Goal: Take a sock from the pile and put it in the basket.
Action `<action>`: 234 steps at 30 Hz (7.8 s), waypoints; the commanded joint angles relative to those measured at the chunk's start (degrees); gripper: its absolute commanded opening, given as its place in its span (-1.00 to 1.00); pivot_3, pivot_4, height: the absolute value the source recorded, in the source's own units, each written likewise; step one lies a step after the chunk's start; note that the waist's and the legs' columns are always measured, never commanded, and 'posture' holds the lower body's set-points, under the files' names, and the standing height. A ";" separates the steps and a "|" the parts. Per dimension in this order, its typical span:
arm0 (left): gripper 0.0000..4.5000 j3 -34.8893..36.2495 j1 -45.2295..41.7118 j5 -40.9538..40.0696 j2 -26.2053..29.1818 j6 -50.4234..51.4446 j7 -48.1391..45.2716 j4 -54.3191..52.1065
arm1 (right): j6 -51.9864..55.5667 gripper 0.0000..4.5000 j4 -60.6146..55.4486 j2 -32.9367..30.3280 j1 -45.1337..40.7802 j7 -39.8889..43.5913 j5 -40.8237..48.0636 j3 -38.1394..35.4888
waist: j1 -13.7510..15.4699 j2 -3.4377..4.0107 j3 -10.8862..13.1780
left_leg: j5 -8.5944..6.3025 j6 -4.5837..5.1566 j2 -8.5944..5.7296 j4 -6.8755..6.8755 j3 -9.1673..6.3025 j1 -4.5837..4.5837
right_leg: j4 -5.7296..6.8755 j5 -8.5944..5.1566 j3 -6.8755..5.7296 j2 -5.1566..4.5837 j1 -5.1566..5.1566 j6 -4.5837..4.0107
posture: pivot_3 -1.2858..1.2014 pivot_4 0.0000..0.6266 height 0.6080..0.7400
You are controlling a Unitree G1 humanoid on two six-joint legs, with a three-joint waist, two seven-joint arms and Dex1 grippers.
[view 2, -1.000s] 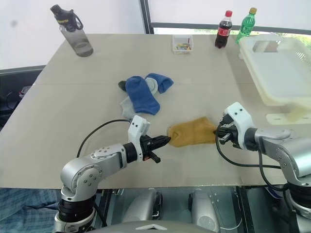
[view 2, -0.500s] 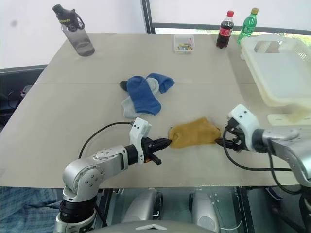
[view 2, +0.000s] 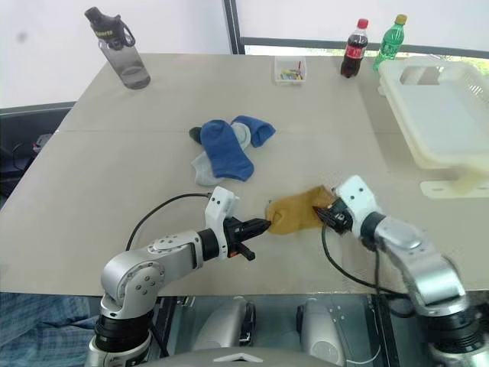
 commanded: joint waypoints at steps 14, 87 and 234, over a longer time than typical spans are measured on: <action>0.97 0.48 -0.10 -3.20 1.44 -4.30 -2.98 -0.70 | -17.54 0.51 -2.24 5.10 2.89 -0.65 -3.59 -2.12 | -0.34 0.02 0.00 | -0.16 0.26 0.03 -0.15 0.03 0.95 | -0.07 -0.03 0.04 0.04 0.90 -0.02 | 0.03 -0.52 1.00; 0.97 12.17 -14.10 -34.76 -11.21 9.73 -5.78 30.69 | -12.77 0.51 0.82 6.24 1.80 1.50 -13.83 5.21 | 0.60 0.00 -0.53 | -0.04 0.00 -0.07 -0.62 -0.31 1.05 | -0.98 -0.03 -0.23 -0.08 1.36 -0.01 | 0.03 -0.52 1.00; 1.00 0.36 -14.04 4.27 6.99 -49.51 -36.19 22.22 | 24.09 -0.99 35.77 -19.45 -40.14 6.57 15.76 -20.12 | 0.33 0.26 0.15 | -0.24 0.39 -0.01 -0.62 -0.13 0.78 | -1.02 -0.01 -0.26 -0.03 1.13 0.02 | 0.03 -0.52 1.00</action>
